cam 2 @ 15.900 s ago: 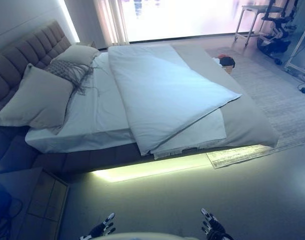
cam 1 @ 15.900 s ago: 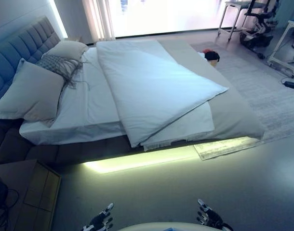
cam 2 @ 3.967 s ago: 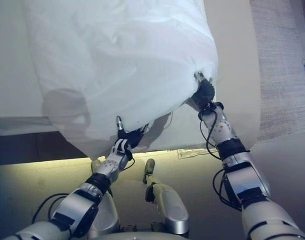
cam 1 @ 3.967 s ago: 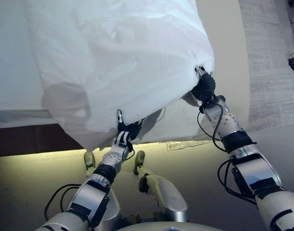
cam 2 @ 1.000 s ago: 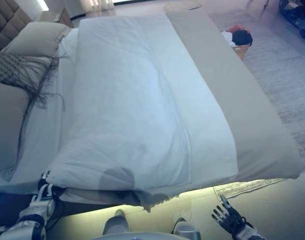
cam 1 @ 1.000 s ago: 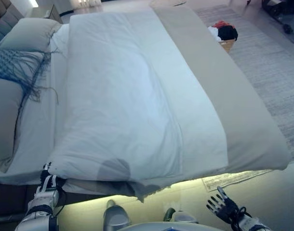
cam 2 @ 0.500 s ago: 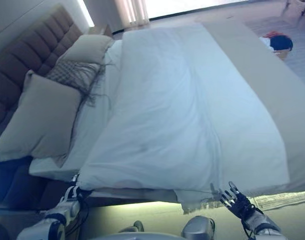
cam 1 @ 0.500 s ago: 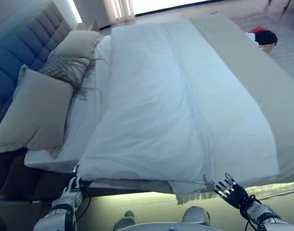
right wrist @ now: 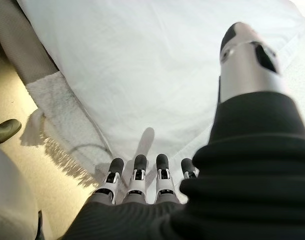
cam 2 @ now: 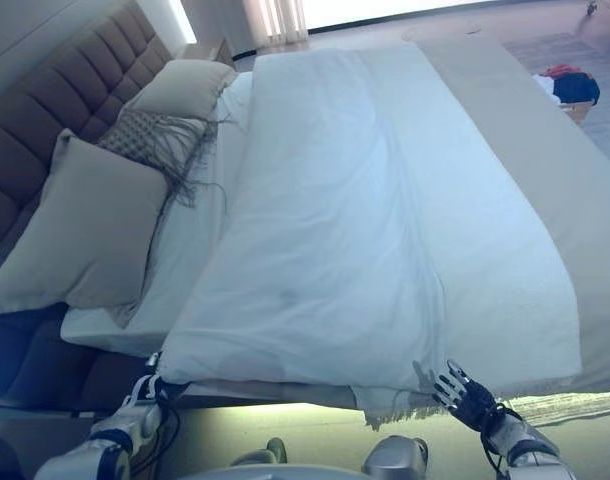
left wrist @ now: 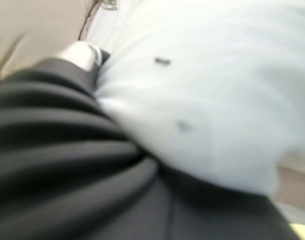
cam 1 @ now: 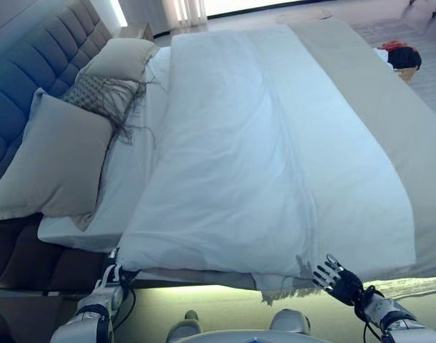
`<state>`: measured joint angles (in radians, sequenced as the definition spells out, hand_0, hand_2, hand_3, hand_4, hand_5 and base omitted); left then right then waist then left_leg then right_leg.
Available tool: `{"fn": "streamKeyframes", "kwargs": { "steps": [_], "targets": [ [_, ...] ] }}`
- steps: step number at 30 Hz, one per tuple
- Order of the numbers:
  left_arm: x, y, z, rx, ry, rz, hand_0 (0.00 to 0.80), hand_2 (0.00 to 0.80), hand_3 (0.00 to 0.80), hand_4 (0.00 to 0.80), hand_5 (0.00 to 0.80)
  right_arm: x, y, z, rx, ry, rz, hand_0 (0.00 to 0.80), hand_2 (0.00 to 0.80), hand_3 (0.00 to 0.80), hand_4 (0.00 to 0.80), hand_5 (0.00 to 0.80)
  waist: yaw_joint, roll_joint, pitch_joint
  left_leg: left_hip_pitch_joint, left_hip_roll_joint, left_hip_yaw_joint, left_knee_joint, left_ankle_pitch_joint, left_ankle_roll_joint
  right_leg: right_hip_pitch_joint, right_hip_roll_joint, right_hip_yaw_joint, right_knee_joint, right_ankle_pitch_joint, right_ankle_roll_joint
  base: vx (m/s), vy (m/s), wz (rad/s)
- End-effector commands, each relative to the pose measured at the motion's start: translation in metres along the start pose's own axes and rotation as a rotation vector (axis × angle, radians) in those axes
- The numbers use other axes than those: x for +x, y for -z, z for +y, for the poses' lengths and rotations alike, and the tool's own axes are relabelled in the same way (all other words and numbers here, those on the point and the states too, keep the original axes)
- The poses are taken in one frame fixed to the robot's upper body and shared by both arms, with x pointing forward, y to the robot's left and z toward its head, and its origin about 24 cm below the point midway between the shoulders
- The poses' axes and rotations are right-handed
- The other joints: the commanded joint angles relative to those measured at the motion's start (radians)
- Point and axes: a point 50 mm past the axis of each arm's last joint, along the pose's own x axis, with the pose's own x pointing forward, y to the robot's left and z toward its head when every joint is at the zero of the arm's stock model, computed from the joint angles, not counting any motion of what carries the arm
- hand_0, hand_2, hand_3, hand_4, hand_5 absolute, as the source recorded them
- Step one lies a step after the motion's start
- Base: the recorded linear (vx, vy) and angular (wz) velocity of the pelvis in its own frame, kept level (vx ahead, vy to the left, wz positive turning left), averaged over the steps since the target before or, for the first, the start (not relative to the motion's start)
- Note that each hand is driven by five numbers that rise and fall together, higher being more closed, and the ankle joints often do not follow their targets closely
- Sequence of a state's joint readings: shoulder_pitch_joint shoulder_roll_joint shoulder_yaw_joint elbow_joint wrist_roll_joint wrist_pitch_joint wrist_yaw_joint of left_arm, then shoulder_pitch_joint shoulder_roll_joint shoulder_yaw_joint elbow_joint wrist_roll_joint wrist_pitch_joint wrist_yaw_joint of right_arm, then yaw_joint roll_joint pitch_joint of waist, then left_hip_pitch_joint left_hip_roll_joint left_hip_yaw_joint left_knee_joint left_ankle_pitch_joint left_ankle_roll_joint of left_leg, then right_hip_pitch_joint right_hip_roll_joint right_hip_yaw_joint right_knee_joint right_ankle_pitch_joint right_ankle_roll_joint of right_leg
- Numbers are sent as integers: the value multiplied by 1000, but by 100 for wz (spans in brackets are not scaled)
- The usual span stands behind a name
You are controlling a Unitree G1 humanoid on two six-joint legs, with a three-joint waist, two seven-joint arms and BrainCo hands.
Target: Make the bed neatly
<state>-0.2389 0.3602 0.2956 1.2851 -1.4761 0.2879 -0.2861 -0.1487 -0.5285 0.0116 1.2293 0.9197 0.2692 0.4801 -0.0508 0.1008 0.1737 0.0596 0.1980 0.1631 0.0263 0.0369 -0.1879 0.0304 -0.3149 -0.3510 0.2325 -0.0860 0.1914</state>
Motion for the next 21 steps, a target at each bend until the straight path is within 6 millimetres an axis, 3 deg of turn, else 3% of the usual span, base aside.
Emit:
{"fn": "streamKeyframes", "kwargs": {
  "steps": [1,6,9,12,14,16,18,19,21],
  "targets": [
    [-29,-101,-28,19,100,-374,800,800,800,800,800,10,0,17,67,-82,-41,0,0,0,0,0,81,-58,32,-22,85,27,163,-57,-9,-22,-81,22,-32,99,53,1,-1,8],
    [-16,-78,-29,21,87,-311,800,800,800,800,800,11,-8,21,104,-87,-104,0,0,0,0,0,82,-87,59,-79,86,29,251,-93,-12,-28,-88,40,-58,129,60,-68,43,14],
    [-11,-70,-32,11,74,-273,800,800,800,800,800,12,-12,24,138,-99,-147,0,0,0,0,0,95,-104,74,-118,63,23,313,-136,6,-34,-138,44,-92,204,70,-64,84,23],
    [-9,-61,-25,11,42,-226,800,800,800,800,800,12,-12,25,142,-101,-167,0,0,0,0,0,99,-107,89,-141,14,2,365,-190,41,-36,-183,60,-107,254,70,-1,186,1],
    [-5,-50,-21,4,28,-203,800,800,800,800,800,14,-21,31,132,-117,-185,0,0,0,0,0,81,-103,117,-188,-27,-2,424,-222,77,-125,-152,92,95,146,55,-136,419,0],
    [-1,-42,-23,-13,38,-207,800,800,800,800,800,17,-28,42,121,-147,-184,0,0,0,0,0,75,-97,143,-235,-25,21,467,-233,101,-236,-114,94,337,5,30,-208,361,1],
    [6,-30,-32,-24,63,-203,800,800,800,800,800,21,-33,55,102,-181,-167,0,0,0,0,0,68,-103,170,-319,-20,14,523,-242,111,-333,-56,120,493,-122,-7,-203,168,-17],
    [9,-26,-39,-22,77,-200,800,800,800,800,800,24,-36,60,98,-190,-170,0,0,0,0,0,69,-109,179,-365,-21,2,548,-243,108,-362,-45,138,507,-131,-15,-375,-26,-10],
    [20,-18,-73,-5,153,-186,800,800,800,800,800,29,-54,87,95,-242,-221,0,0,0,0,0,70,-116,223,-513,-22,-43,602,-221,84,-478,-15,180,543,-114,-35,-492,-54,17]
  ]
}}
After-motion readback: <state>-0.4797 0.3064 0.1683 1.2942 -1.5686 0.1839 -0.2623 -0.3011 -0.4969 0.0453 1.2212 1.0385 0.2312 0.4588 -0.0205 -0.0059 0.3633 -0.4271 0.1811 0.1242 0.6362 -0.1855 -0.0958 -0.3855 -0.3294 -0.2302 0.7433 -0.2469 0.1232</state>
